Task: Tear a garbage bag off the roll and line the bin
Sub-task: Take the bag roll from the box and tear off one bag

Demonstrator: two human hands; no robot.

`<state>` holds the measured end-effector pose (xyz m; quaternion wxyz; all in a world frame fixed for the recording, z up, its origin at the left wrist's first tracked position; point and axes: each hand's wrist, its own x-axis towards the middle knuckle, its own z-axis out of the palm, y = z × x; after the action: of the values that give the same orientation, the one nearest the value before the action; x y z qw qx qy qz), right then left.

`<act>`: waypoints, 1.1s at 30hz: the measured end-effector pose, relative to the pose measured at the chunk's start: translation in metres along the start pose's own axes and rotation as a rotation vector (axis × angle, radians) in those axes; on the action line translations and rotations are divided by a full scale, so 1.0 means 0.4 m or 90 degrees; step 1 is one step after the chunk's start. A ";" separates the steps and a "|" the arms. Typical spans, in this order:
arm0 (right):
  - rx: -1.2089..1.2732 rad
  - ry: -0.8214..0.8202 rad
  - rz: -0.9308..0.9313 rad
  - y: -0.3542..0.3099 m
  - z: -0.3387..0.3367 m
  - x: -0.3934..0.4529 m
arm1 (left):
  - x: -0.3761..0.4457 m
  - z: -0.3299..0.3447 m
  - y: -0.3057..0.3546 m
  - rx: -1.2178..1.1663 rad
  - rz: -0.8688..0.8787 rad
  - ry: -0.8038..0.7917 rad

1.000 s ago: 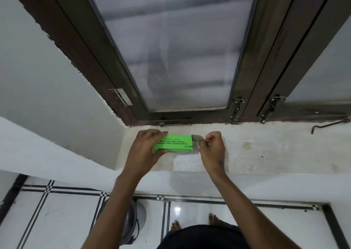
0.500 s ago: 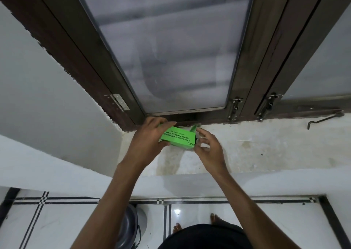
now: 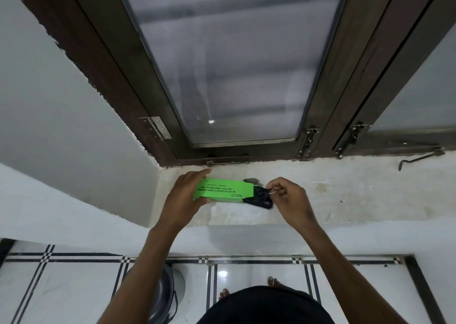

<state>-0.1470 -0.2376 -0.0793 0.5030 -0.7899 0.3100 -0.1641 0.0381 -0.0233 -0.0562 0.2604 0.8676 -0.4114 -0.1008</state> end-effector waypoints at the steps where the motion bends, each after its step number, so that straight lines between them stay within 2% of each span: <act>1: -0.008 0.024 0.006 0.005 -0.011 -0.003 | -0.008 0.006 -0.011 -0.005 -0.013 0.005; 5: -0.042 0.088 0.030 0.011 -0.048 -0.013 | -0.029 0.014 -0.042 -0.017 -0.031 0.043; 9: -0.181 -0.024 -0.036 -0.006 -0.048 -0.013 | -0.035 0.009 -0.019 -0.028 -0.024 0.055; 13: -0.400 -0.112 -0.092 -0.017 -0.015 0.004 | -0.047 0.004 0.034 -0.040 0.008 0.165; 15: -0.390 -0.083 -0.068 -0.022 -0.009 0.008 | -0.059 0.006 0.073 -0.051 0.045 0.178; 18: -0.243 0.042 0.010 -0.028 -0.023 -0.005 | -0.088 0.040 0.139 -0.119 0.063 0.126; 20: -0.110 0.114 0.047 -0.043 -0.037 -0.029 | -0.100 0.086 0.183 -0.235 -0.013 0.059; 22: -0.030 0.149 0.062 -0.064 -0.042 -0.058 | -0.094 0.124 0.238 -0.456 -0.164 -0.038; 24: -0.017 0.175 0.064 -0.079 -0.038 -0.085 | -0.066 0.150 0.289 -0.730 -0.350 -0.122; 26: -0.023 0.205 0.066 -0.083 -0.028 -0.106 | -0.032 0.161 0.321 -0.936 -0.495 -0.194; 29: -0.003 0.242 0.079 -0.090 -0.024 -0.130 | 0.002 0.179 0.335 -1.040 -0.578 -0.253; 33: 0.199 0.269 0.129 -0.108 -0.068 -0.139 | 0.024 0.202 0.340 -1.066 -0.616 -0.281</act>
<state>-0.1902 -0.2068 -0.0256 0.5566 -0.6164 0.4560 -0.3198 -0.0772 -0.1318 -0.0514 0.6376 0.4399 0.1519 -0.6139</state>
